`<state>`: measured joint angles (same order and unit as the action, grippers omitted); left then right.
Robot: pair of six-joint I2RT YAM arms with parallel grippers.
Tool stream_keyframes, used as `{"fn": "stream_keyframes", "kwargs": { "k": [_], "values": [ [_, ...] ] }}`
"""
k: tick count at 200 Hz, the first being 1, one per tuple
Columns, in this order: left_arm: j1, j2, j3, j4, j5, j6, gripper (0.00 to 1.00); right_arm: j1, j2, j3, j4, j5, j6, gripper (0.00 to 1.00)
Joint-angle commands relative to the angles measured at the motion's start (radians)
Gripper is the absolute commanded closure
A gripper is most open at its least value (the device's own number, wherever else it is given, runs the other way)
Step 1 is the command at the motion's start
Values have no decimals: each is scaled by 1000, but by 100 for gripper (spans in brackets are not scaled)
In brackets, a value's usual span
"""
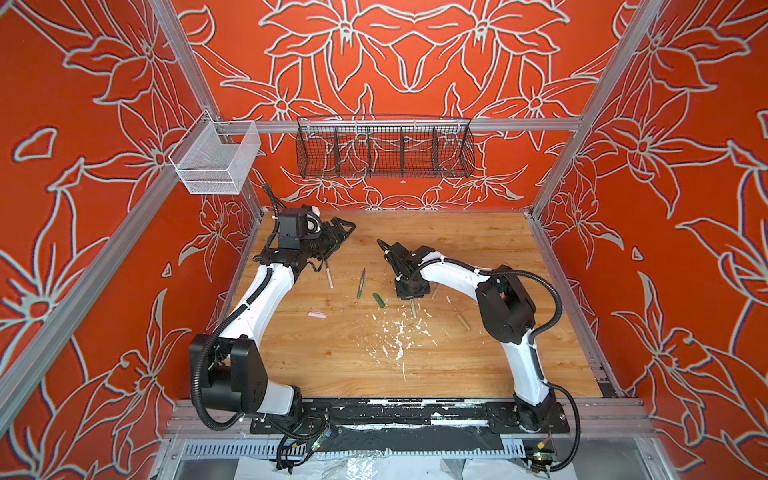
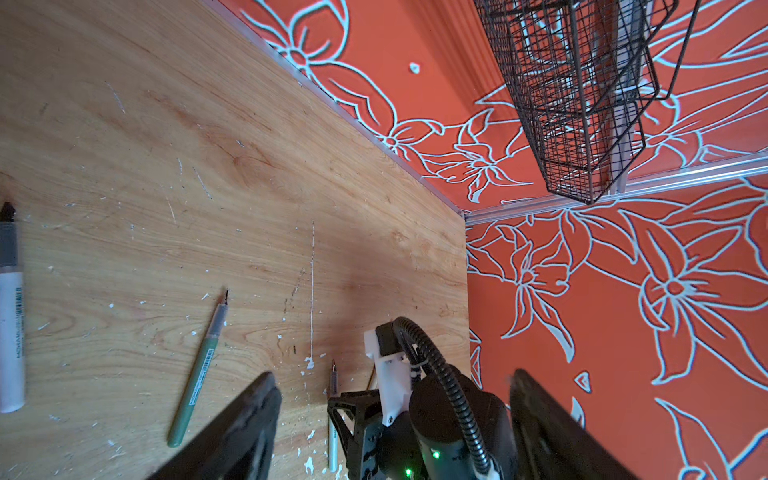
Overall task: Insert the pens into the pen caps
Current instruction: 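Lift the pen and pass it to the left gripper while the left arm reaches in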
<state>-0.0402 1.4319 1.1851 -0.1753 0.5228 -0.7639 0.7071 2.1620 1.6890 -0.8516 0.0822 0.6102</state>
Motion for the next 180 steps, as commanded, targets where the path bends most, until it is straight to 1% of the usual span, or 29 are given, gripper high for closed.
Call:
{"fn": "stream_keyframes", "kwargs": {
  "k": [1, 35, 52, 73, 91, 109, 136, 163, 180],
  "values": [
    [-9, 13, 2, 31, 22, 1, 15, -18, 15, -46, 12, -40, 36, 79],
    [-12, 7, -7, 55, 28, 8, 15, -18, 39, -56, 25, -49, 42, 83],
    [-13, 7, -12, 68, 31, 10, 15, -18, 35, -81, 37, -45, 43, 87],
    [-17, 12, -16, 89, 48, 11, 15, -20, 0, -111, 56, -31, 43, 92],
    [-19, 5, -36, 142, 71, 0, 15, -21, -51, -132, 83, -15, 36, 92],
    [-20, -13, -86, 275, 128, -20, 11, -24, -128, -158, 129, -3, 19, 93],
    [-24, -33, -148, 437, 181, -27, 11, -35, -265, -219, 205, 33, 0, 93],
    [-26, -8, -219, 689, 275, -91, 16, -53, -415, -286, 280, 61, -26, 93],
    [-45, 25, -223, 779, 348, -100, 19, -64, -501, -319, 323, 63, -46, 93]
  ]
}}
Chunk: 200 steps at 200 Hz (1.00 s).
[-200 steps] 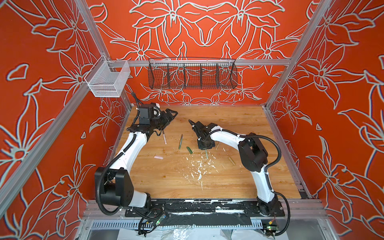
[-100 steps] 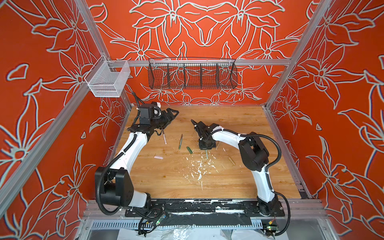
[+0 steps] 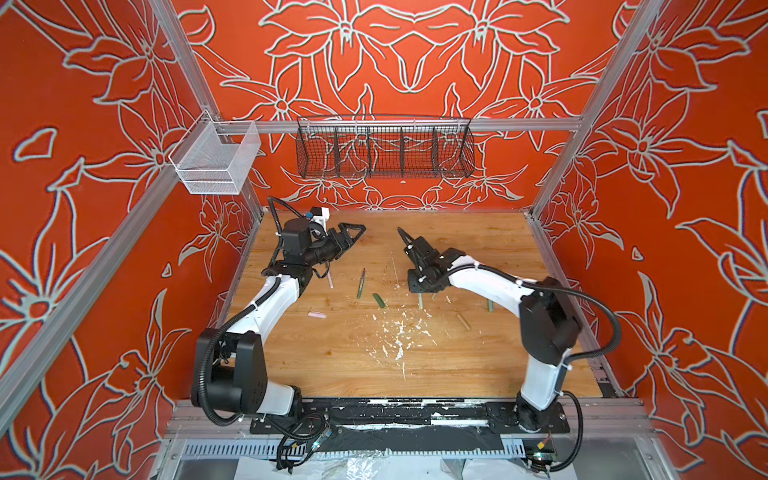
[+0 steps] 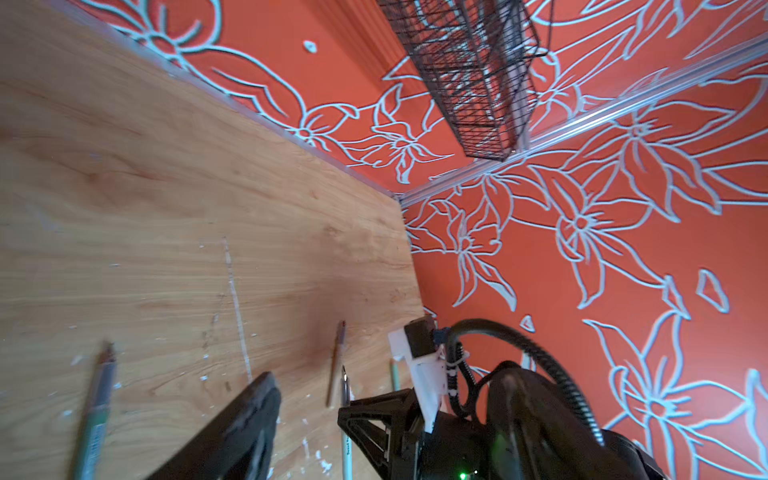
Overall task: Insert the pens into the pen caps
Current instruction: 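Lift the pen and pass it to the left gripper while the left arm reaches in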
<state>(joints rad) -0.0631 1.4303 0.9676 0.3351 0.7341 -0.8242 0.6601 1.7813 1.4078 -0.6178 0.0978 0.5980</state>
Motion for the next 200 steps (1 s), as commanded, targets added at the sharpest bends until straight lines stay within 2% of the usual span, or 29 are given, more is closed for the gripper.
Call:
{"fn": "stream_keyframes", "kwargs": {
  "k": [1, 38, 69, 84, 114, 133, 200],
  "values": [
    [-24, 28, -5, 271, 142, -37, 20, -17, -130, -42, 93, 47, -35, 93],
    [-132, 28, -13, 266, 207, 112, 27, -24, -295, -71, 159, 6, -74, 93],
    [-239, -1, 13, 60, 197, 343, 28, -23, -401, -103, 223, -44, -76, 93],
    [-284, -9, 20, 13, 188, 404, 29, -23, -436, -120, 257, -82, -62, 93],
    [-357, -5, 15, -23, 159, 461, 33, -19, -484, -157, 313, -122, -28, 93],
    [-392, 0, 4, 9, 153, 446, 36, -18, -497, -177, 343, -141, -10, 93],
    [-426, -5, -7, 14, 79, 451, 45, 0, -487, -184, 368, -204, 30, 93]
  ]
}}
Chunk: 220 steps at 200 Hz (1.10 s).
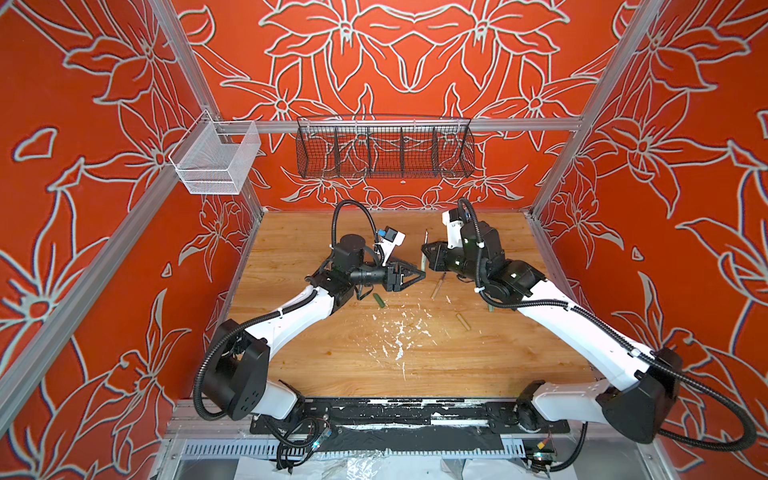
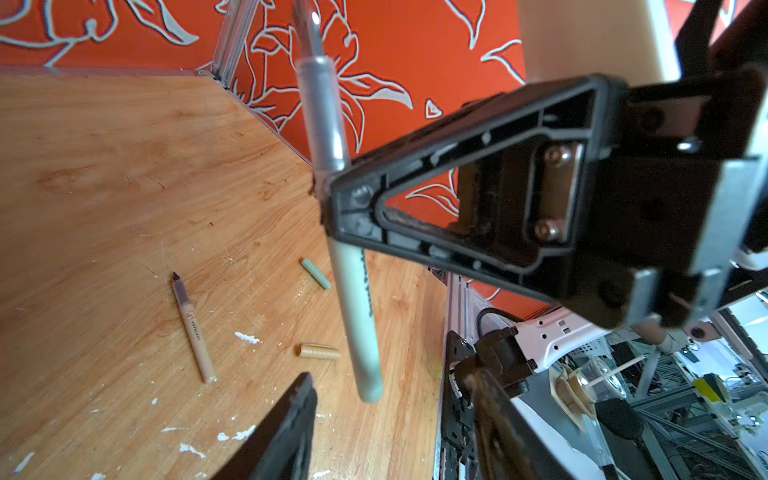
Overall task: Insert the pens into the pen caps
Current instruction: 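Lift the pen and pass it to the left gripper while the left arm reaches in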
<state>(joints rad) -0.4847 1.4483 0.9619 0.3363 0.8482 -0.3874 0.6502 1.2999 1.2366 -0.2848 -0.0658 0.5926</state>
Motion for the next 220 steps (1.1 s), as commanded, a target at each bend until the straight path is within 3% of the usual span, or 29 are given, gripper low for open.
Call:
{"fn": "stream_keyframes", "kwargs": {
  "k": [1, 85, 187, 220],
  "values": [
    [-5, -22, -2, 13, -37, 14, 45, 11, -5, -13, 35, -42, 37, 93],
    [-5, -15, -16, 76, -52, -56, 58, 18, 12, -43, 96, -77, 80, 93],
    [-5, -2, -8, 79, -37, -76, 88, 22, 27, -52, 143, -109, 91, 93],
    [-5, 2, -5, 76, -49, -79, 96, 25, 17, -52, 146, -134, 95, 86]
  ]
}}
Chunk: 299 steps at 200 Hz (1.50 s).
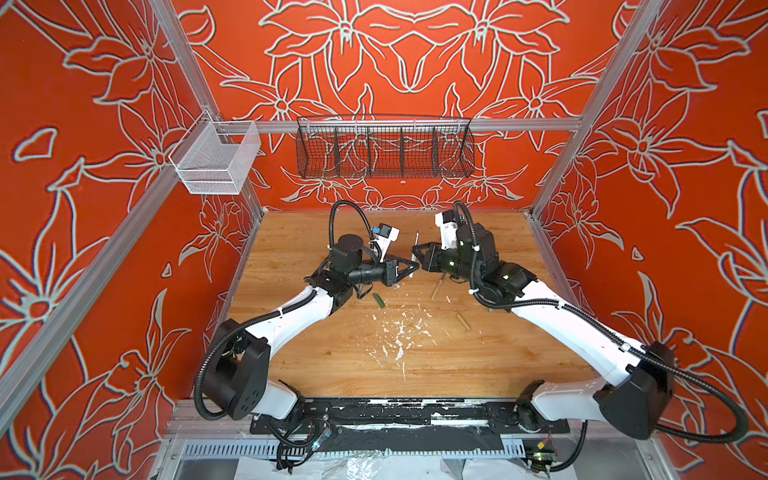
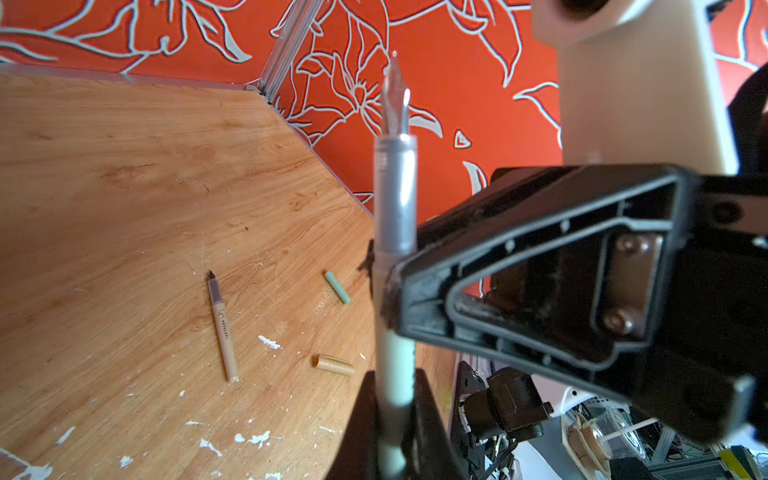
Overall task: Insert the pens into the pen caps
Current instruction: 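Lift the pen and pass it to the left gripper while the left arm reaches in, then hold the pen upright in the left gripper while the right gripper withdraws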
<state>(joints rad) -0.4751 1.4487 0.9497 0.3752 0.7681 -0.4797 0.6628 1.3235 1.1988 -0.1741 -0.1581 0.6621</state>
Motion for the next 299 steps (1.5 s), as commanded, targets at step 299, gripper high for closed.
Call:
{"fn": "stream_keyframes", "kwargs": {
  "k": [299],
  "values": [
    [-310, -300, -153, 44, -565, 478, 100, -675, 481, -34, -487, 287, -187, 58]
  ]
}}
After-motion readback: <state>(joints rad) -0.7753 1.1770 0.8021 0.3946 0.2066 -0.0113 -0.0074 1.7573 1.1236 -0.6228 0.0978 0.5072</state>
